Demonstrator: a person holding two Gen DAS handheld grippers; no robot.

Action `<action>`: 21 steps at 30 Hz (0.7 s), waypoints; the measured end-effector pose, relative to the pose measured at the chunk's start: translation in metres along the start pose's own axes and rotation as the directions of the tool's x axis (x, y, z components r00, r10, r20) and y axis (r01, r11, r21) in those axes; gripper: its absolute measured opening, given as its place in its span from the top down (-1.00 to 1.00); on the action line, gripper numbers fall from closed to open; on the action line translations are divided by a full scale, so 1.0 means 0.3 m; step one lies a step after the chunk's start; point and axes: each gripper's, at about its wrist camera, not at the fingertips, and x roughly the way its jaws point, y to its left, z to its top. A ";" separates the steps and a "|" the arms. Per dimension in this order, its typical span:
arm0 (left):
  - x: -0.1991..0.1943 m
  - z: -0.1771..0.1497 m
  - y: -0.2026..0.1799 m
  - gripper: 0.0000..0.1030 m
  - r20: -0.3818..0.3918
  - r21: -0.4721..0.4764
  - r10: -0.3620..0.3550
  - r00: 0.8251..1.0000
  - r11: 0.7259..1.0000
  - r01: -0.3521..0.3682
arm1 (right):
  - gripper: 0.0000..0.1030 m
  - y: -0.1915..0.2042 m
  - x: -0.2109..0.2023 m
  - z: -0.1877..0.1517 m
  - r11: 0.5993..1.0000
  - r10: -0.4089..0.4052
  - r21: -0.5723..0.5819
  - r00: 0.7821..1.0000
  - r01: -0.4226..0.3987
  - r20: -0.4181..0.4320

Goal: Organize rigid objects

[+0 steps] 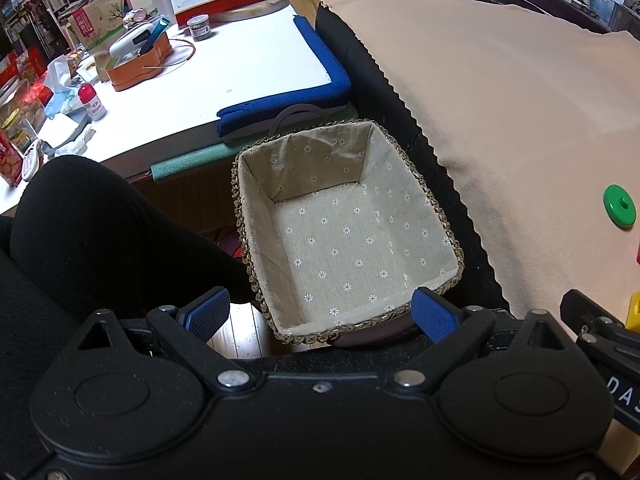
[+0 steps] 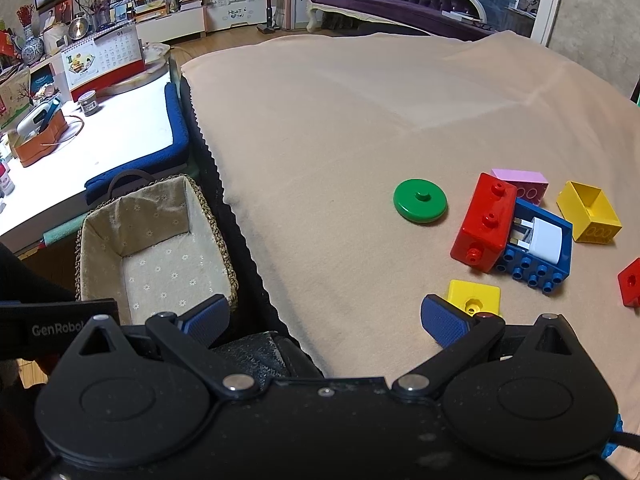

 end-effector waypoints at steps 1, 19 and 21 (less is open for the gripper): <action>0.002 0.002 0.000 -0.83 -0.001 -0.001 0.000 1.000 1.000 0.000 | -0.99 0.001 0.000 0.000 1.000 0.000 0.000 1.000 0.000 0.000; -0.002 0.005 -0.010 -0.81 0.004 0.004 -0.025 1.000 1.000 0.025 | -0.99 0.003 0.003 -0.001 0.999 -0.022 -0.024 1.000 0.022 0.000; -0.003 0.007 -0.009 -0.79 0.005 0.004 -0.035 0.999 0.999 0.035 | -0.98 -0.001 0.004 -0.002 0.999 -0.028 -0.019 1.000 0.028 0.001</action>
